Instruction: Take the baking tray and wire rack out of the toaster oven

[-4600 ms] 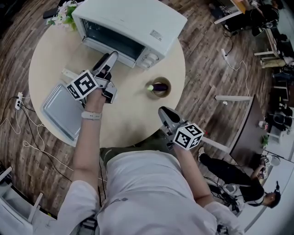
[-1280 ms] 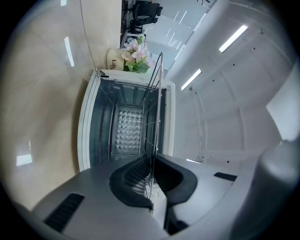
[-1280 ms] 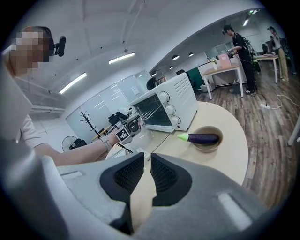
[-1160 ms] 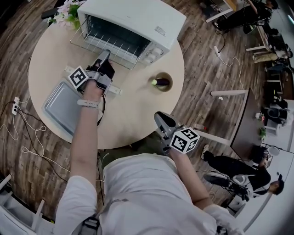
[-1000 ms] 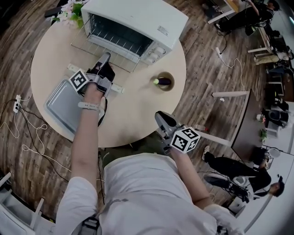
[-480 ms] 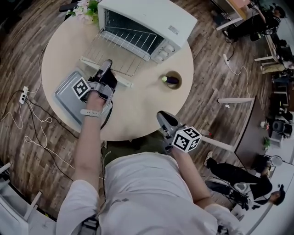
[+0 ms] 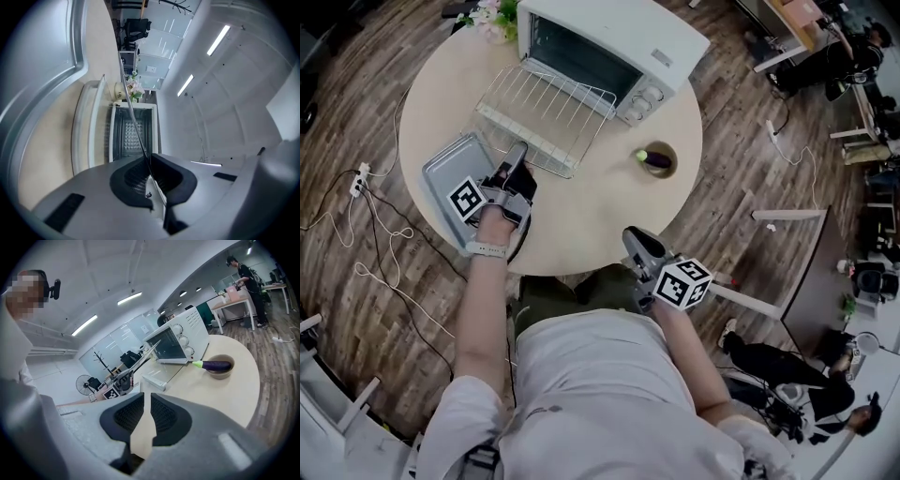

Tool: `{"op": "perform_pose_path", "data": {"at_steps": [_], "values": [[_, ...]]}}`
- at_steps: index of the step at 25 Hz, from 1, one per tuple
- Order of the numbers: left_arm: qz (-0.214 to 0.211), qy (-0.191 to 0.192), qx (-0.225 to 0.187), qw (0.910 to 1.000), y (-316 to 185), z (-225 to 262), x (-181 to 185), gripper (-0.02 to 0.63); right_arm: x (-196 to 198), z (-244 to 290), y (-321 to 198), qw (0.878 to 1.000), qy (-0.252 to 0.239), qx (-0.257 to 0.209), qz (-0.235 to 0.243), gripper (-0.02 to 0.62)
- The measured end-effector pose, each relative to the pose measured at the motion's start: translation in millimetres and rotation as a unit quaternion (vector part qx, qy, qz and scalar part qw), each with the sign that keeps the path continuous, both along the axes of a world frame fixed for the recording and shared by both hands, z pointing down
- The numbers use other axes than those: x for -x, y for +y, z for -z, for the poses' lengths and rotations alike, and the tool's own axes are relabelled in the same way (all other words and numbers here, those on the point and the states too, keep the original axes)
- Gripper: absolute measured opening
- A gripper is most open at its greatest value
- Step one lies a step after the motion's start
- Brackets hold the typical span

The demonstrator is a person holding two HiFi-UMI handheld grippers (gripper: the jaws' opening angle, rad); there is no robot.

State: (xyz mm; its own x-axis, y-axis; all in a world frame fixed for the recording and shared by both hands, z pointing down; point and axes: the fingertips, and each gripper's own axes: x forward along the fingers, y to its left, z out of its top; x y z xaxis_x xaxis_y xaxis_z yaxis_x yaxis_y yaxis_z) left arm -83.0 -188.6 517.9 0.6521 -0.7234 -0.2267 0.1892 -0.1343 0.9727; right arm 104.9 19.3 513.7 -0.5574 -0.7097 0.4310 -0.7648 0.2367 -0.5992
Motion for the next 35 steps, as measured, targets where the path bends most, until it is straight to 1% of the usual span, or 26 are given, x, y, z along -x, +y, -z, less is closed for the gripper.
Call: {"op": "perform_pose_path", "data": {"at_steps": [4,11,16,21,25,30,35], "values": [[0.009,-0.016,-0.008,0.9998,30.1,7.5,-1.0,0.002,-6.5,0.9,8.8,1.0,-0.012,-0.003,0.018,0.049],[0.033,-0.036,-0.006,0.9988,82.5,16.8,-7.1,0.002,-19.9,4.3,28.8,0.998,-0.029,-0.004,0.062,0.049],[0.048,-0.036,0.013,0.9981,125.6,7.4,-23.0,0.002,-39.7,2.4,56.7,0.996,-0.035,-0.002,0.078,0.049],[0.059,-0.037,0.026,0.9973,164.8,-1.8,-39.5,0.002,-60.3,-4.4,80.9,0.996,-0.038,0.005,0.086,0.049],[0.056,-0.044,0.037,0.9968,192.2,-12.0,-57.1,0.003,-74.9,-8.7,98.1,0.995,-0.041,0.009,0.09,0.049],[0.046,-0.054,0.049,0.9962,217.2,-27.1,-79.3,0.003,-91.0,-15.1,116.5,0.995,-0.04,0.014,0.095,0.049],[0.045,-0.053,0.065,0.9955,234.8,-43.3,-92.0,0.003,-104.9,-25.4,136.7,0.995,-0.039,0.024,0.09,0.049]]}}
